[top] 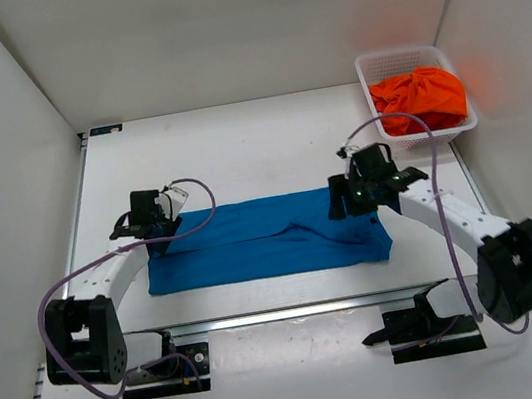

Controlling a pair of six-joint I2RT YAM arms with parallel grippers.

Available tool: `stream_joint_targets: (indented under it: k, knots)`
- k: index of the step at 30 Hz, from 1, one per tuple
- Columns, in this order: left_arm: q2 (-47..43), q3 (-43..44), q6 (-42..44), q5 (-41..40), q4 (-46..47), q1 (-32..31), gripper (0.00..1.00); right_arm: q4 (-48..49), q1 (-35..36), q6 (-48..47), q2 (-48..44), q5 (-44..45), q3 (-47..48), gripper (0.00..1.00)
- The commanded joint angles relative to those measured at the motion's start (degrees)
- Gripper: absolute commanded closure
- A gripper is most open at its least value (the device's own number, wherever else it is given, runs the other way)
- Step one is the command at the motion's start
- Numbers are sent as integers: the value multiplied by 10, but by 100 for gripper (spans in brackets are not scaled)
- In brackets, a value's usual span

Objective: Fold and stack the t-shirts
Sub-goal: Fold the other side of the tshirt into a rectangle

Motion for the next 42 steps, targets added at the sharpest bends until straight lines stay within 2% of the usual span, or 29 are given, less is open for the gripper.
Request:
stream_joint_targets:
  k: [1,6,14,18,25,28,31,36,42]
  knots:
    - [-42,13,-32,-22,-23,-1,35,59,28,-7,74,-11,66,45]
    - [-50,-2,-52,-84,-10,5,34,73,56,-25,191,-5,150,38]
    - [-54,-23,-66,-90,3,1,34,74,63,-21,264,-10,170,38]
    - [-51,-21,-64,-92,4,-3,33,65,76,-30,302,-12,194,43]
    - [-50,-26,-64,-96,9,-3,33,83,61,-28,295,-50,175,55]
    - [-51,-24,-66,-94,6,-5,34,86,61,-33,297,-60,176,66]
    - [-51,-28,-62,-107,8,-7,33,87,63,-38,284,-75,165,82]
    - [-50,-29,-57,-108,13,-13,33,84,65,-53,258,-107,143,100]
    - [-49,-30,-52,-114,20,-17,33,65,101,-80,208,-167,107,100]
